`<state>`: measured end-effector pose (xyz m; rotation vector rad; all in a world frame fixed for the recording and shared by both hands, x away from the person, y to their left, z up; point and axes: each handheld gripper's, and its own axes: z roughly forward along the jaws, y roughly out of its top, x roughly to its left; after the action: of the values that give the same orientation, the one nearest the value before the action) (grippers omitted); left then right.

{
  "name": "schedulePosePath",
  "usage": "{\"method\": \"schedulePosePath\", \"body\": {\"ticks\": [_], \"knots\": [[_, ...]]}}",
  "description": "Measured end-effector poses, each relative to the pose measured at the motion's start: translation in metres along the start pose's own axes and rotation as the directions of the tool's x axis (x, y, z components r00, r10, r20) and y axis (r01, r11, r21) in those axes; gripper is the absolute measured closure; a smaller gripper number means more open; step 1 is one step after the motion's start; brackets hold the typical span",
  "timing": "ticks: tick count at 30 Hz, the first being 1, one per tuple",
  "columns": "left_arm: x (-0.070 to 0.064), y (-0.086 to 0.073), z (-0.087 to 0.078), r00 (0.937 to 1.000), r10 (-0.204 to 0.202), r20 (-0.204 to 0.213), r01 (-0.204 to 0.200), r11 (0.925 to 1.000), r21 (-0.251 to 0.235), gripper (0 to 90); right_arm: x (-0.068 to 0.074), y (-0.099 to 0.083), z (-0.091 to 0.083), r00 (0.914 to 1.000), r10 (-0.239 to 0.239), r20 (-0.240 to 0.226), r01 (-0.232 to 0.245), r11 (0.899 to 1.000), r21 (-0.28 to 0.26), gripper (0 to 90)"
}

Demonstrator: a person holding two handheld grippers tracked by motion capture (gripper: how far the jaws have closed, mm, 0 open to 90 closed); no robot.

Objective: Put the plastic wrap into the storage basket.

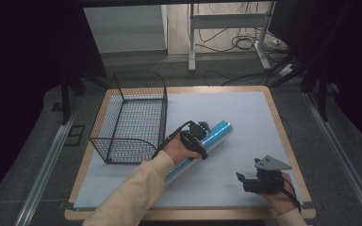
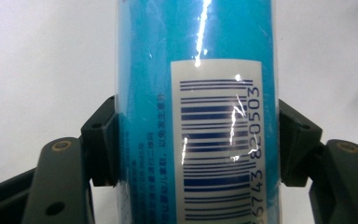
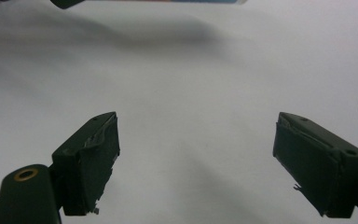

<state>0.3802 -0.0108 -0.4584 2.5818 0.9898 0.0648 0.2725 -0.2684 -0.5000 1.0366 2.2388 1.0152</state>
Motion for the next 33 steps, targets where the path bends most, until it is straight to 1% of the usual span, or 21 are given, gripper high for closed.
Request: {"method": "schedulePosePath", "body": {"ticks": [3,8,14,33], "knots": [[0.0,-0.001,-0.003,1.0,-0.003,0.002,0.003,0.9999,-0.013,31.5,0.0,0.0,0.0,1.0,-0.001,0.002,0.001,1.0,-0.002,14.8],[0.0,-0.002,-0.007,1.0,0.0,-0.004,0.0,0.9999,-0.014,31.5,-0.001,0.0,-0.001,1.0,0.001,0.004,-0.001,1.0,-0.004,14.8],[0.003,-0.003,-0.014,0.9999,0.0,-0.011,0.0,0.9996,-0.028,31.5,-0.001,0.0,-0.001,1.0,0.003,0.007,-0.003,1.0,-0.004,14.9],[0.004,-0.002,-0.03,1.0,0.0,-0.01,-0.001,0.9982,-0.061,31.5,-0.002,0.0,-0.001,0.9999,0.005,0.011,-0.005,1.0,-0.005,15.0]]}}
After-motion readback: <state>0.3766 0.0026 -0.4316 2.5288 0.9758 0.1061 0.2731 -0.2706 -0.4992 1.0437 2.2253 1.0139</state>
